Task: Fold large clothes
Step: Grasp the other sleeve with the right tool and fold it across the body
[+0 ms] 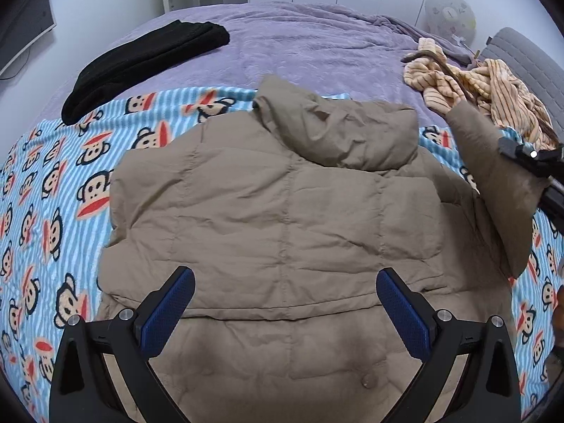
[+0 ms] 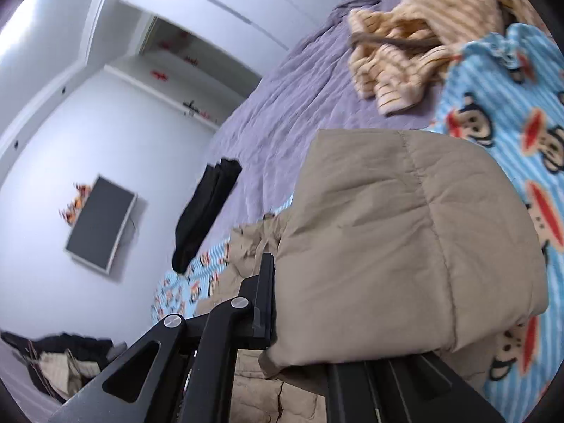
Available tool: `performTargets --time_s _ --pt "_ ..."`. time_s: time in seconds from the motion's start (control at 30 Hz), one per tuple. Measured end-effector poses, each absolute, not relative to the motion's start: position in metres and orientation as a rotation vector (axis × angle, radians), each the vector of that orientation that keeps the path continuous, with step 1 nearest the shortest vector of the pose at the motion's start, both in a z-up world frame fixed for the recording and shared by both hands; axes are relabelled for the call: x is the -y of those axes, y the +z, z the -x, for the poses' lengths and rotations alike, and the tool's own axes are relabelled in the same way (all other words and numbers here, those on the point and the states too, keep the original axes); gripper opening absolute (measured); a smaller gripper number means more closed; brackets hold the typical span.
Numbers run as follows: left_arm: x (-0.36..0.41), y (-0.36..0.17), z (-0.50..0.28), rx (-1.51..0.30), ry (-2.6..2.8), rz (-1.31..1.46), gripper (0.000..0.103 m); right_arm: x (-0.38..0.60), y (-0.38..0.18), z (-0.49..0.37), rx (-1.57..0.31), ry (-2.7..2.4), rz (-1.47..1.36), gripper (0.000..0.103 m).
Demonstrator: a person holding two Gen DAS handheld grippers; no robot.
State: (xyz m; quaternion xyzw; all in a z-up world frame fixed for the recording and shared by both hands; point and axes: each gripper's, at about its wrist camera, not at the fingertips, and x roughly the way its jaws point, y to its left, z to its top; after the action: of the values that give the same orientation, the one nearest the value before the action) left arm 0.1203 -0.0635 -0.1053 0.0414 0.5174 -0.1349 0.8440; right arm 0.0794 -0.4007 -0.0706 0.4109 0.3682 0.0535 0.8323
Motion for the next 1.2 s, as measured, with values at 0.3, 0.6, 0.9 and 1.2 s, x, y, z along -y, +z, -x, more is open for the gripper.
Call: performTargets --time_s 0.3,0.6,0.9,1.2 --pt "0.037 -0.132 -0.143 -1.112 -0.245 -0.036 0.103 0.307 -0.182 -0.126 -1.079 0.123 -0.821 0.006" --pt "0.045 -0.142 -0.15 -1.132 -0.276 -0.004 0.103 0.314 -0.184 -0.097 -1.102 0.098 -0.915 0.075" --pt "0.012 -0.125 -0.168 -1.104 -0.305 0.093 0.103 0.38 -0.156 -0.067 -0.93 -0.17 -1.07 0.043" --pt "-0.04 -0.12 -0.176 -1.101 -0.408 0.365 0.103 0.257 -0.115 -0.118 -0.986 0.159 -0.581 0.01"
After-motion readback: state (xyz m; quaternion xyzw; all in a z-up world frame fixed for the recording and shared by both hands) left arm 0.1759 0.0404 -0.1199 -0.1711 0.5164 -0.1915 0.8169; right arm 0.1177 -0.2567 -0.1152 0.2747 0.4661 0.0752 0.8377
